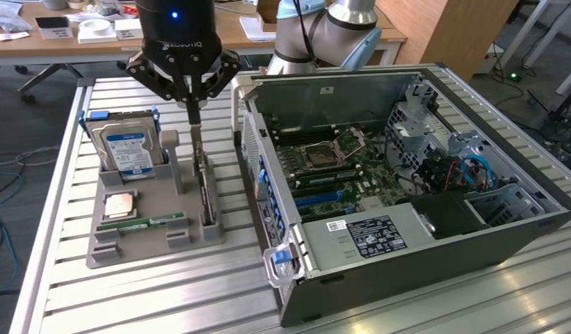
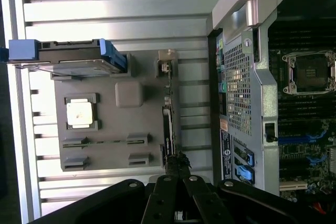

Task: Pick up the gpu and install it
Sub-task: 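Pick up the gpu and move the gpu toward the slot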

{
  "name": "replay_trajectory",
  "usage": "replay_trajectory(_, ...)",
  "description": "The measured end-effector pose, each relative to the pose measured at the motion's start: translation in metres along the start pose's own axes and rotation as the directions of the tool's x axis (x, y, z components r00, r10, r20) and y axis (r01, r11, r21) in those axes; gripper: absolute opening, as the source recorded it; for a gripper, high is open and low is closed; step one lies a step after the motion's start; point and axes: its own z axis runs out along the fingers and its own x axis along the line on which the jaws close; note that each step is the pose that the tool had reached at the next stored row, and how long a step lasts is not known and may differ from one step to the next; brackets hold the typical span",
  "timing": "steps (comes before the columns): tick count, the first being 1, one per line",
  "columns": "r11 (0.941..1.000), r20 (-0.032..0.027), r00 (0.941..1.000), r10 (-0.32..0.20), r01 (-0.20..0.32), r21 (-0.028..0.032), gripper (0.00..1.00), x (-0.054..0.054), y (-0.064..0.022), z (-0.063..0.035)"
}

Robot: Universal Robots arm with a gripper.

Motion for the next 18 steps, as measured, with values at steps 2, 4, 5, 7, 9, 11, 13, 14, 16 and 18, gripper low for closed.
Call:
replay_trajectory(2, 1.0, 0.0, 1.0, 0.0, 0.0, 0.0, 0.11, 0.0, 0.0, 0.0)
replay_trajectory(4, 1.0, 0.0, 1.0, 0.0, 0.0, 0.0, 0.11, 0.0, 0.0, 0.0)
replay_trajectory(5, 1.0, 0.0001, 1.0, 0.0, 0.0, 0.0, 0.11, 0.0, 0.0, 0.0)
replay_trajectory(7, 1.0, 0.0, 1.0, 0.0, 0.0, 0.0, 0.11, 0.0, 0.0, 0.0)
replay_trajectory(9, 1.0, 0.0, 1.0, 0.0, 0.0, 0.0, 0.11, 0.0, 0.0, 0.0)
replay_trajectory(11, 1.0, 0.0001, 1.0, 0.0, 0.0, 0.0, 0.11, 0.0, 0.0, 0.0)
replay_trajectory(13, 1.0, 0.0, 1.0, 0.0, 0.0, 0.0, 0.17, 0.0, 0.0, 0.0)
replay_trajectory(14, 1.0, 0.0, 1.0, 0.0, 0.0, 0.0, 0.23, 0.0, 0.0, 0.0)
replay_trajectory(16, 1.0, 0.0, 1.0, 0.0, 0.0, 0.0, 0.29, 0.0, 0.0, 0.0)
replay_trajectory(18, 1.0, 0.0, 1.0, 0.0, 0.0, 0.0, 0.35, 0.0, 0.0, 0.0)
